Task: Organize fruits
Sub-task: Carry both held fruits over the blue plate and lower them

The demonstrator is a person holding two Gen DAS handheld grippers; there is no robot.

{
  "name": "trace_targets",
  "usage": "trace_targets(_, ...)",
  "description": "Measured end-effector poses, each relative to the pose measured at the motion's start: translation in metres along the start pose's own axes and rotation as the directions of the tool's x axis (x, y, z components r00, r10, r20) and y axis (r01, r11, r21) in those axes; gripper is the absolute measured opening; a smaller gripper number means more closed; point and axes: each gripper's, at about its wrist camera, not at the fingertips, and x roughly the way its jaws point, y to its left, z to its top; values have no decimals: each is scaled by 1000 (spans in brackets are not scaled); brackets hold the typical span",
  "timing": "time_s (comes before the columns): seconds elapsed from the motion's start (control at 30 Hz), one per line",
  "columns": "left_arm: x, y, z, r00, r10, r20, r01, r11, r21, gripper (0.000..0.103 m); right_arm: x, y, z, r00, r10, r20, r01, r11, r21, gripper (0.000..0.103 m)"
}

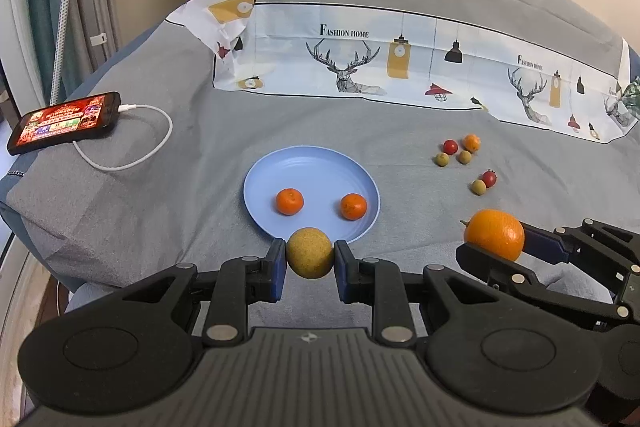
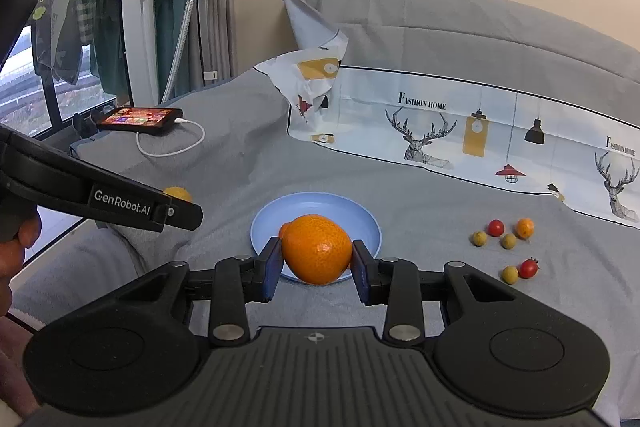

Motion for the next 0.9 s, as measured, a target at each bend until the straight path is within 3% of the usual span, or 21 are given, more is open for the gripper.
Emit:
trace_targets(0.47,12,6,4,1000,7,-16,-8,1000,-18,28,11,1,0,1000,4,-29,-4,1000,-2,38)
trace_targets(0.9,37,27,29,999,45,-20,-46,997,-59,28,34,-3,6,998,5,-62,-6,1000,-19,38)
